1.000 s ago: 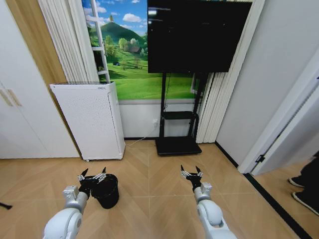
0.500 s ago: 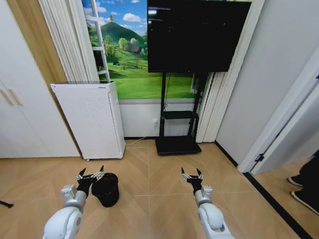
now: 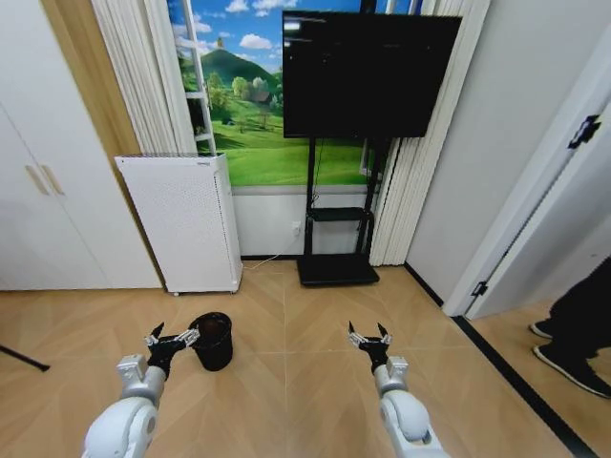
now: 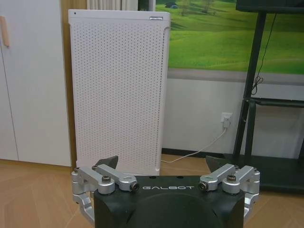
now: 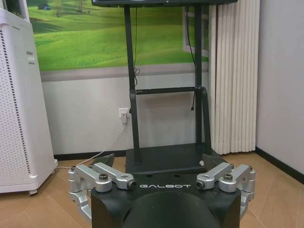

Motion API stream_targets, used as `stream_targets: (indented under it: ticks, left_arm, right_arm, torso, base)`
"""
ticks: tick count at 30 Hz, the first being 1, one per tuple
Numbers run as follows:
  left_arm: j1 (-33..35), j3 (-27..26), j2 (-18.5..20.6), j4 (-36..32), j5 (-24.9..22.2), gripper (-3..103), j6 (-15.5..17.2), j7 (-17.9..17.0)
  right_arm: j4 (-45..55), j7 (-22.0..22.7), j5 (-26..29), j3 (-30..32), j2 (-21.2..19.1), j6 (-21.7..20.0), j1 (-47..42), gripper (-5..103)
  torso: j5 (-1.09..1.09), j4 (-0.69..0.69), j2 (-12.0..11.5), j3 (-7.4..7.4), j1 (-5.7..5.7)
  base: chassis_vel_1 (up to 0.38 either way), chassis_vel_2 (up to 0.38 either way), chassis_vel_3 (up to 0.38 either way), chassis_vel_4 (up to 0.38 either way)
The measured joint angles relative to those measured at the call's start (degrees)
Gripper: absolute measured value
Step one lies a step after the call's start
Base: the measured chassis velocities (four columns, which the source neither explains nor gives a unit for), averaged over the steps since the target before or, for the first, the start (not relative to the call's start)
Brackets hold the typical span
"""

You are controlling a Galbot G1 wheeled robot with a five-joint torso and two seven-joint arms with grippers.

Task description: Pick up the trash bin and place the garbage on the floor into it.

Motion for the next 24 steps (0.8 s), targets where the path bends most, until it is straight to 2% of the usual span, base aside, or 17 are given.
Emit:
stream_targets:
  ticks: [4,5,8,11,13,14,15,17,18,20,21,22,24]
  left_arm:
    - [-0.02,0.10,-0.22,0.20,0.04,100,0.01,0.02]
    - [-0.01,0.12,-0.29,0.30,0.05,100,0.01,0.03]
    - [-0.01,0.12,-0.30,0.45,0.06,100,-0.01,0.04]
    - [-0.09,0.08,-0.22,0.63,0.03,100,-0.02,0.05]
    - [-0.19,0.06,-0.08,0.79,-0.12,100,-0.03,0.07]
    - [-0.19,0.06,-0.08,0.79,-0.12,100,-0.03,0.07]
    - [-0.24,0.09,-0.11,0.79,-0.18,100,-0.03,0.06]
    - [-0.25,0.10,-0.19,0.79,-0.18,100,-0.09,0.06]
    - [-0.16,0.20,-0.36,0.84,-0.19,100,-0.36,0.06]
    - [-0.12,0.23,-0.46,0.86,-0.18,100,-0.54,0.05]
    - [-0.08,0.23,-0.66,0.86,-0.14,100,-0.93,0.01]
    - [0.13,0.25,-0.81,0.85,-0.09,100,-1.29,0.03]
    - [0.25,0.24,-0.88,0.83,-0.13,100,-1.43,-0.04]
  right_arm:
    - [-0.14,-0.04,0.03,0.06,-0.03,0.02,0.07,100]
    - [-0.25,-0.04,0.03,0.10,-0.06,0.03,0.07,100]
    - [-0.34,-0.06,0.03,0.12,-0.04,0.07,0.06,100]
    - [-0.47,-0.08,0.03,0.18,0.04,0.10,0.04,100]
    - [-0.49,-0.09,-0.09,0.19,0.14,0.12,-0.02,100]
    - [-0.49,-0.09,-0.09,0.19,0.14,0.12,-0.02,100]
    - [-0.60,-0.09,-0.29,0.15,0.23,0.15,-0.07,100]
    - [-0.73,-0.10,-0.45,0.14,0.30,0.39,-0.07,100]
    - [-0.96,-0.16,-0.89,0.11,0.37,0.90,-0.07,100]
    - [-1.13,-0.33,-1.21,0.15,0.42,1.22,-0.07,100]
    - [-1.37,-0.76,-1.62,0.12,0.56,1.67,-0.10,100]
    - [-1.46,-0.85,-1.61,0.11,0.67,1.81,-0.26,100]
    - [-1.46,-0.91,-1.35,0.03,0.75,1.79,-0.29,100]
  torso:
    - [-0.03,0.03,-0.03,-0.01,-0.01]
    - [0.02,0.01,-0.03,-0.02,-0.02]
    - [-0.06,0.03,-0.04,-0.02,-0.03]
    - [0.04,0.00,-0.06,-0.03,-0.04]
    - [-0.09,0.03,-0.07,-0.04,-0.04]
    - [-0.09,0.03,-0.07,-0.04,-0.04]
    - [0.04,0.02,-0.09,-0.04,-0.04]
    - [0.05,0.01,-0.08,-0.05,-0.04]
    - [-0.09,0.03,-0.09,-0.05,-0.04]
    - [-0.08,0.03,-0.10,-0.05,-0.04]
    - [0.02,0.04,-0.10,-0.05,-0.05]
    - [0.02,-0.01,-0.09,-0.07,-0.08]
    - [-0.03,0.04,-0.09,-0.08,-0.08]
  base:
    - [0.337,-0.342,-0.338,0.342]
    - [0.358,-0.360,-0.374,0.348]
    - [0.367,-0.366,-0.374,0.383]
    - [0.370,-0.352,-0.389,0.362]
    - [0.342,-0.368,-0.368,0.350]
    - [0.342,-0.357,-0.347,0.350]
    - [0.352,-0.333,-0.363,0.356]
    - [0.354,-0.333,-0.367,0.351]
    - [0.356,-0.352,-0.371,0.346]
    - [0.328,-0.352,-0.371,0.322]
    - [0.322,-0.324,-0.293,0.309]
    - [0.221,-0.258,-0.293,0.227]
    - [0.221,-0.121,-0.200,0.227]
